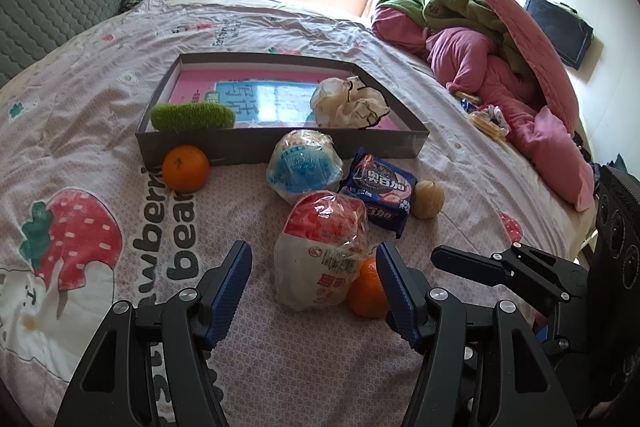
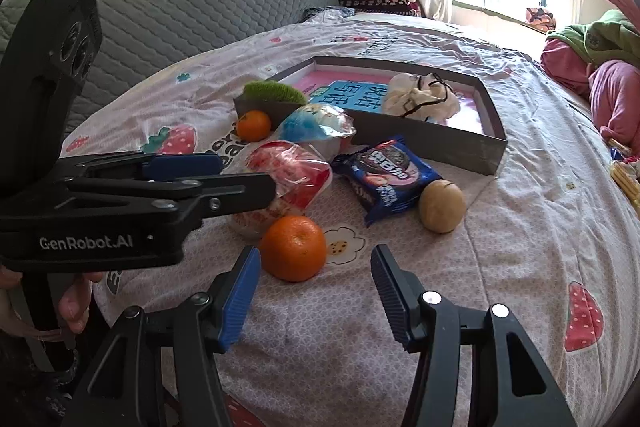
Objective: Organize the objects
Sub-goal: 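Grasp the wrapped red-and-white ball with the left gripper while the right gripper grasps a mandarin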
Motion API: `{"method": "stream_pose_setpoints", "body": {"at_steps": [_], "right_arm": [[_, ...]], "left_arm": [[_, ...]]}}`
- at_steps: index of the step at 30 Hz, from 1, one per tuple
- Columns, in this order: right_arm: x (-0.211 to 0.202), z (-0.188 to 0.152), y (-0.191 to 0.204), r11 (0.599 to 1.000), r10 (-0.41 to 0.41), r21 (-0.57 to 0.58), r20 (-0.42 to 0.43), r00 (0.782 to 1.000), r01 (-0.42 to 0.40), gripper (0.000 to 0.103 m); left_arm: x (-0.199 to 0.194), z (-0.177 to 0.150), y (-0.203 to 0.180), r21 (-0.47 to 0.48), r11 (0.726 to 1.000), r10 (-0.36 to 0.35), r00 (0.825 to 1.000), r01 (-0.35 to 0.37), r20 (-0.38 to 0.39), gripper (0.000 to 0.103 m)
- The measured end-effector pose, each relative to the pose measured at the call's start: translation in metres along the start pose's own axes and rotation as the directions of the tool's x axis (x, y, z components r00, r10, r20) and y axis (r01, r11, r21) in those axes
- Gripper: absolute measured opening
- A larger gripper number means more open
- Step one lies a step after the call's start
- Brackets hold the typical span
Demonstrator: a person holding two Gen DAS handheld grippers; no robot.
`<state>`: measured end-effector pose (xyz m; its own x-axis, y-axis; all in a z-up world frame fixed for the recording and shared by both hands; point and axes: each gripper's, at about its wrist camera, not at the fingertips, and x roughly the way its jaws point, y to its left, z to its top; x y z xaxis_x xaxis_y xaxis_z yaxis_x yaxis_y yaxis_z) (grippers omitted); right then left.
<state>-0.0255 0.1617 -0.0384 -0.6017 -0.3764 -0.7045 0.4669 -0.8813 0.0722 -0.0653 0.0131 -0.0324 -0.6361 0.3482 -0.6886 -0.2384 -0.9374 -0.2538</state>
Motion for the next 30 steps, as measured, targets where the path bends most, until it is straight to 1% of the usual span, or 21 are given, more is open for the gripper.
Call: {"method": "stream_pose_setpoints", "body": {"at_steps": [12, 19, 26, 27, 29, 30], "right_arm": [[0.015, 0.0, 0.007, 0.999, 0.002, -0.033, -0.023, 1.0, -0.003, 0.057], [0.028, 0.001, 0.006, 0.999, -0.009, -0.035, -0.032, 0.999, 0.008, 0.057], [0.032, 0.001, 0.01, 0.998, -0.005, -0.06, -0.027, 1.0, 0.003, 0.049], [0.033, 0.001, 0.01, 0.998, -0.006, -0.065, -0.031, 1.0, 0.004, 0.048], [0.035, 0.001, 0.011, 0.998, -0.008, -0.07, -0.033, 0.999, 0.005, 0.047], [0.035, 0.001, 0.011, 0.998, -0.005, -0.07, -0.031, 0.999, 0.003, 0.046]], "left_arm": [[0.016, 0.001, 0.001, -0.009, 1.0, -0.005, 1.0, 0.005, -0.021, 0.066], [0.028, 0.004, 0.003, -0.027, 0.999, -0.03, 0.999, 0.029, -0.042, 0.066], [0.036, 0.005, 0.005, -0.042, 0.998, -0.058, 0.997, 0.056, -0.056, 0.066], [0.037, 0.005, 0.005, -0.043, 0.997, -0.061, 0.996, 0.059, -0.058, 0.065], [0.038, 0.004, 0.005, -0.046, 0.996, -0.073, 0.996, 0.07, -0.06, 0.058], [0.038, 0.004, 0.004, -0.044, 0.997, -0.072, 0.996, 0.069, -0.061, 0.058]]}}
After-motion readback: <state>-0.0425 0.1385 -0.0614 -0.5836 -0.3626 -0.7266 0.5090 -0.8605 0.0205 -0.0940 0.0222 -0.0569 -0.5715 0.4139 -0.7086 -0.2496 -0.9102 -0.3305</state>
